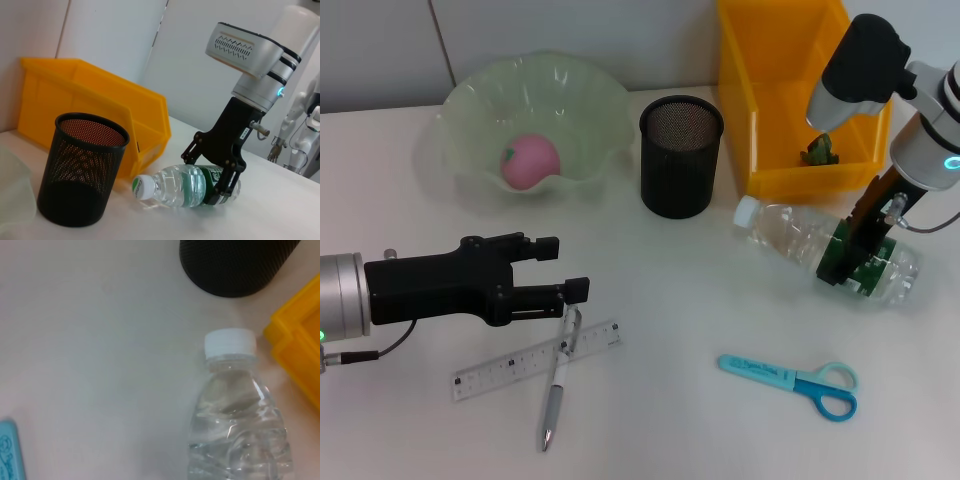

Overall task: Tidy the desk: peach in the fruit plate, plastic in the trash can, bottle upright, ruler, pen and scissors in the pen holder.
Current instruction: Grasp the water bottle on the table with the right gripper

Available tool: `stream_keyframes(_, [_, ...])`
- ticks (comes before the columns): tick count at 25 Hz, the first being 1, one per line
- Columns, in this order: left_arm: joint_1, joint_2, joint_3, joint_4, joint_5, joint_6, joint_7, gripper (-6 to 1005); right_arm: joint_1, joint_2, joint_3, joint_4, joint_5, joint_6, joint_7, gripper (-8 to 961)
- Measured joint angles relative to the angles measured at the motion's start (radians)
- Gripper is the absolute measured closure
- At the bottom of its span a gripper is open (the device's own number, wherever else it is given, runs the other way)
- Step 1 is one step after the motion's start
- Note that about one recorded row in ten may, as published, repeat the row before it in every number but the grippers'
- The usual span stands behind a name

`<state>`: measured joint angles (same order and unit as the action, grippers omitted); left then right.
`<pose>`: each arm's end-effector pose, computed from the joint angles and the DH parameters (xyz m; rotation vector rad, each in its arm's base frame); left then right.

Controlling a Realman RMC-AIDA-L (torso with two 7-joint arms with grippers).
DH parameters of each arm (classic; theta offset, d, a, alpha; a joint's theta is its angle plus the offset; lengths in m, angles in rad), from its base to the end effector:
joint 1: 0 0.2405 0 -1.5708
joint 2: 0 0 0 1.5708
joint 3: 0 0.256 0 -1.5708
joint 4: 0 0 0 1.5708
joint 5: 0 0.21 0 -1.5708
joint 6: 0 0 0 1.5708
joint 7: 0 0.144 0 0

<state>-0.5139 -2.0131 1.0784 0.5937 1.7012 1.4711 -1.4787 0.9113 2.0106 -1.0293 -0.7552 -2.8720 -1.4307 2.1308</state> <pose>-0.2481 0.3285 -0.0192 -2.8212 -0.7228 -0.7249 0.2318 0.4116 0.0175 -2.6303 0.7421 -0.7887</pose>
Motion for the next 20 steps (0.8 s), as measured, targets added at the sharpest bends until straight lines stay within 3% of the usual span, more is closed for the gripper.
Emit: stream_keyframes(20, [-0.001, 0.001, 0.0, 0.0, -0.003, 0.001, 0.0, 186, -0.017, 0.002, 0.001, 0.012, 0.0, 0.035, 0.0, 175])
